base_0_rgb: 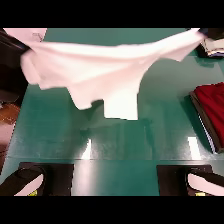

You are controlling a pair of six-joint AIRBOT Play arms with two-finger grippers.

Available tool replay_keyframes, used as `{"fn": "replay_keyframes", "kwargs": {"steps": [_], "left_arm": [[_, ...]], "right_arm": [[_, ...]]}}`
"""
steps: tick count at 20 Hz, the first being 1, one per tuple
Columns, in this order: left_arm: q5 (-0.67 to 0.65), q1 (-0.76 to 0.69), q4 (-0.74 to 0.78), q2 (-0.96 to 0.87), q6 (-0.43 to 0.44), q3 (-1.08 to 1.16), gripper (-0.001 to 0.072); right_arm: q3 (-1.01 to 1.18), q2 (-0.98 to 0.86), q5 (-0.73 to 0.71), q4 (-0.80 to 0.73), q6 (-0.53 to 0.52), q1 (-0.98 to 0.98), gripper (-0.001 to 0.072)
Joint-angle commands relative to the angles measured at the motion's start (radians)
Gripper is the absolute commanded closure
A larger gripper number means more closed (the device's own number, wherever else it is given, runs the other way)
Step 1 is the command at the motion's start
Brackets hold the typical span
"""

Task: Fold the shirts.

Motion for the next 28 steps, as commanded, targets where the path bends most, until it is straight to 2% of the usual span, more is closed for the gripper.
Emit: {"fn": "replay_keyframes", "kwargs": {"steps": [1, 5, 8, 10, 14, 17, 20, 23, 28], "left_arm": [[-0.055, -0.001, -0.114, 0.044, -0.003, 0.206, 0.0682], [-0.061, -0.001, -0.260, 0.051, -0.055, 0.348, 0.0682], [-0.071, -0.001, -0.355, 0.051, -0.080, 0.350, 0.0682], [-0.069, -0.001, -0.361, 0.050, -0.080, 0.269, 0.0682], [-0.085, -0.001, -0.358, -0.005, -0.076, 0.017, 0.0682], [-0.085, -0.001, -0.352, -0.100, -0.051, -0.183, 0.0682], [-0.063, -0.001, -0.345, -0.249, -0.018, -0.317, 0.0682], [0.063, -0.001, -0.345, -0.438, 0.042, -0.342, 0.0682], [0.393, 0.000, -0.333, -0.634, 0.062, -0.325, 0.0681]], "right_arm": [[-0.089, 0.307, -0.180, -0.002, 0.004, -0.054, 0.0702], [-0.098, 0.486, -0.212, -0.002, 0.004, -0.157, 0.0703], [-0.035, 0.496, -0.190, 0.000, 0.006, -0.262, 0.0704], [0.053, 0.433, -0.100, 0.028, 0.006, -0.317, 0.0704], [0.148, 0.200, 0.088, 0.188, 0.008, -0.319, 0.0704], [0.021, 0.032, 0.115, 0.162, 0.043, -0.228, 0.0703], [-0.103, -0.140, 0.103, 0.027, 0.076, -0.147, 0.0704], [-0.179, -0.277, -0.003, -0.104, 0.095, -0.080, 0.0703], [-0.184, -0.425, -0.193, -0.104, 0.173, -0.034, 0.0701]]}}
